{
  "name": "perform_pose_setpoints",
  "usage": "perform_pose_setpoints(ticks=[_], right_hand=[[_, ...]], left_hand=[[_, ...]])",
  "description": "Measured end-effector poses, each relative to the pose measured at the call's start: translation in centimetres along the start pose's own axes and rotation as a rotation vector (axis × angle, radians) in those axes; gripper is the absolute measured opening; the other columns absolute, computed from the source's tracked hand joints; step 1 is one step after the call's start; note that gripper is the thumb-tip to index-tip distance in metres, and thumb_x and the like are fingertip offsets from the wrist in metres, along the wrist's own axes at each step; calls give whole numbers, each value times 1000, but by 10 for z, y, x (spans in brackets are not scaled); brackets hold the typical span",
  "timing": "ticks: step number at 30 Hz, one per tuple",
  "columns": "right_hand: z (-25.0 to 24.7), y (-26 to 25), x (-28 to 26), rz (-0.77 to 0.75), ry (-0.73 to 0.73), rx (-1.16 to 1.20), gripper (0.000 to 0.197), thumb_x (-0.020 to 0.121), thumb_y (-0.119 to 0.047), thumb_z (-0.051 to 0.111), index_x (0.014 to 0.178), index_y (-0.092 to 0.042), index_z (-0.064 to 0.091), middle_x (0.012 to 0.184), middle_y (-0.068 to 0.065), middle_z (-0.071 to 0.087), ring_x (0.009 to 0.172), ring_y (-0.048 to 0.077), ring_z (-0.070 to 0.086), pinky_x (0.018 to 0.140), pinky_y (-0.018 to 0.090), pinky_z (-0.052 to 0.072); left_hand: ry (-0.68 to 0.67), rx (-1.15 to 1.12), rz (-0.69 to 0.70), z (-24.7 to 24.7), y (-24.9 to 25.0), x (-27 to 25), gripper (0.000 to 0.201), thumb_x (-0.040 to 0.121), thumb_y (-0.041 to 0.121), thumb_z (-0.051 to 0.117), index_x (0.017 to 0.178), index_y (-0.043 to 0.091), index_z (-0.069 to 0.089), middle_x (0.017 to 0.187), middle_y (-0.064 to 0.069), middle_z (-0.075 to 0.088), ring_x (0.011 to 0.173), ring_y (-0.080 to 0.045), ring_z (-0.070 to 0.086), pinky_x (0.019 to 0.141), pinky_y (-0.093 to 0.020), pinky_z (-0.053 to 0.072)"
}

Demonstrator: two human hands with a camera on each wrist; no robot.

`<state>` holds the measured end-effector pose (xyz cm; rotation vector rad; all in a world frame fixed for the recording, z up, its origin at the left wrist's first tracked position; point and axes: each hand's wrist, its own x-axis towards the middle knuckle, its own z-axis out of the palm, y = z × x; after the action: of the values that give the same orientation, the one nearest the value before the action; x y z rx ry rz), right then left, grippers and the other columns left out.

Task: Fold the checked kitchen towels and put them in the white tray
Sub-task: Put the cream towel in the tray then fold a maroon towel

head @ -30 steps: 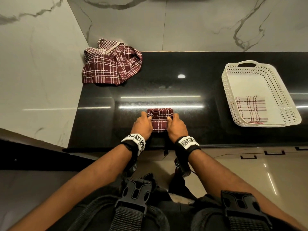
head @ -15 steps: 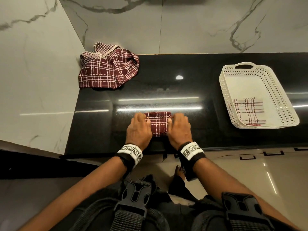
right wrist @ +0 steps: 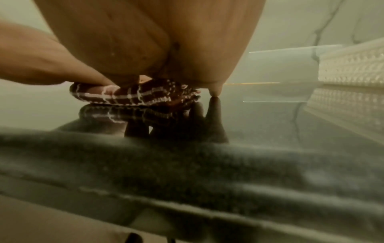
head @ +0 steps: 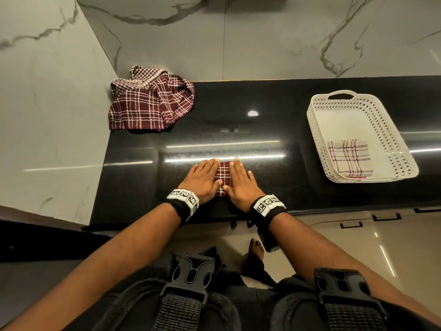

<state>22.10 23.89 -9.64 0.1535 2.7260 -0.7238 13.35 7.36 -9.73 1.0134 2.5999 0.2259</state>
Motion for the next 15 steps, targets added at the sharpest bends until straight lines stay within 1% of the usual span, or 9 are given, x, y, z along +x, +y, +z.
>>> perform_pose_setpoints(ticks=[1,3,4,5,7,9,11,13,15], right_hand=[[-1,1,-4,36,86,108,80,101,-39,45,158,-11,-4,166,9,-10,152,21,-5,124,47,6],[0,4,-14,135,297,241,72,98,-34,52,155,-8,17,162,15,20,147,26,24,120,44,25],[2,4,-19,180,361,227,62,97,-34,53,149,-9,32,151,15,37,136,28,39,113,45,35],[3,3,-23,220,365,194,50,96,-37,53,138,-11,45,136,13,48,123,29,48,105,46,42],[7,-2,-28,280,283,190,37,95,-42,55,118,-13,57,117,8,52,103,28,57,94,45,49],[7,-4,-29,319,226,221,36,93,-42,58,114,-12,60,114,7,50,96,27,60,91,42,51],[4,-3,-30,330,235,240,36,92,-41,61,115,-13,61,113,6,52,95,25,60,88,37,50],[-1,0,-30,324,239,264,38,89,-42,66,114,-14,63,111,5,57,96,23,60,86,36,50],[-7,6,-32,299,202,331,38,88,-41,69,115,-15,65,109,5,64,98,22,63,88,37,51]], left_hand=[[-4,-55,-9,-7,-1,5,68,101,50,35,157,18,15,164,-4,19,150,-27,19,122,-46,17],[-4,-120,-34,-19,-3,13,67,96,49,53,151,17,30,152,-5,37,138,-28,36,115,-45,30],[-15,-143,-59,-23,-4,17,69,91,48,62,146,17,36,145,-5,41,132,-27,40,112,-44,34],[-35,-166,-94,-26,-4,19,73,85,49,71,142,17,40,139,-6,44,127,-27,44,109,-43,38],[-88,-210,-183,-31,-2,22,79,70,51,84,131,17,47,126,-5,52,114,-26,53,100,-43,47],[-157,-228,-252,-37,4,22,78,61,52,89,118,17,49,110,-1,59,99,-22,59,88,-41,52],[-226,-178,-287,-43,10,23,70,60,55,89,106,14,56,99,1,63,90,-20,61,82,-38,54],[-304,-200,-302,-45,10,27,61,64,61,84,100,14,66,97,-1,71,86,-19,66,83,-36,56],[-384,-339,-292,-45,6,30,61,69,65,78,104,16,70,96,-1,74,87,-19,69,89,-36,55]])
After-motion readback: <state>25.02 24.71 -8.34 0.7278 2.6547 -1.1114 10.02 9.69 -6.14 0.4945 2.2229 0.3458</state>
